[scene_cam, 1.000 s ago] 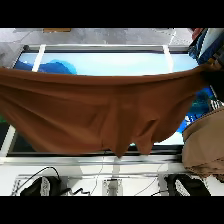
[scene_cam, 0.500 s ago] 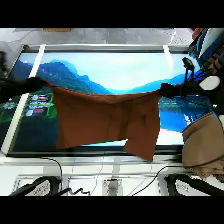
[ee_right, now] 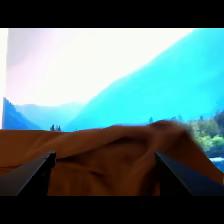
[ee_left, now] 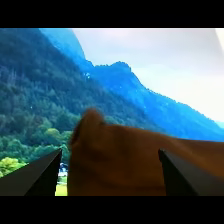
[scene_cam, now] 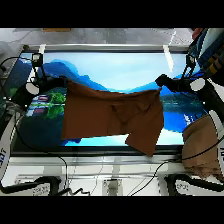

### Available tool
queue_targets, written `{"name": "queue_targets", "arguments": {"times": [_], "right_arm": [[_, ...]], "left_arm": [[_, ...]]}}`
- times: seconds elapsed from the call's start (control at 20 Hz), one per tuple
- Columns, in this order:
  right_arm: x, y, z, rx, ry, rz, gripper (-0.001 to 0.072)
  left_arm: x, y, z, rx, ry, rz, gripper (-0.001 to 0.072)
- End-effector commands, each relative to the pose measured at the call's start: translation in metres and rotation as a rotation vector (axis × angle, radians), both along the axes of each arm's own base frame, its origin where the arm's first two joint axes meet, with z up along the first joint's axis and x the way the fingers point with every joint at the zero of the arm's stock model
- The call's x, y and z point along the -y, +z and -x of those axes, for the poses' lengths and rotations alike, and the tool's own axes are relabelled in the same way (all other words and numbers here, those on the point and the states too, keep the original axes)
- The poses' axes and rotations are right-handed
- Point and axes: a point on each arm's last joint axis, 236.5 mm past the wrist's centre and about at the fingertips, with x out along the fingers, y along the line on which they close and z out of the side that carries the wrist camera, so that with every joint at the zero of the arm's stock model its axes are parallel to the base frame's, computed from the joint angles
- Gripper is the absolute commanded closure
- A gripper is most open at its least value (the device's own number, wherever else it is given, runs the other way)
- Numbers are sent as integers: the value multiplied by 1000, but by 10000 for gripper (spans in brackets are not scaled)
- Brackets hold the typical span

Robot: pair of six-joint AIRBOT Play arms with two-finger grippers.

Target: Fold the clothes and pants, and hang the long-sleeved shirts on hangers.

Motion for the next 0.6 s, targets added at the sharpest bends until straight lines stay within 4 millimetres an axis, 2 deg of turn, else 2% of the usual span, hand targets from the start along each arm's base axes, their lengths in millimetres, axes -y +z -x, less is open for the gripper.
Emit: {"name": "queue_targets", "arguments": {"times": [0.0,0.05,0.1,0.15,0.25,0.35,0.4,0.5,0.55], "right_arm": [[26,-3,3,-12,3,124,48],[41,-6,13,-56,9,173,233],[60,-11,27,-120,10,218,506],[79,-17,44,-194,5,253,703],[110,-37,89,-371,44,287,697],[120,-61,140,-534,157,242,698],[114,-74,167,-596,225,161,697],[83,-93,204,-628,320,-88,697],[66,-99,214,-606,335,-216,696]], "left_arm": [[-4,0,1,2,-12,-49,25],[-9,0,9,-21,-31,-92,47],[-19,-3,21,-69,-57,-160,159],[-32,-9,37,-135,-79,-232,288],[-63,-26,77,-316,-71,-299,698],[-82,-33,106,-432,-41,-261,698],[-87,-35,116,-469,-26,-228,698],[-93,-41,133,-504,0,-162,698],[-93,-45,141,-509,14,-130,698]]}}
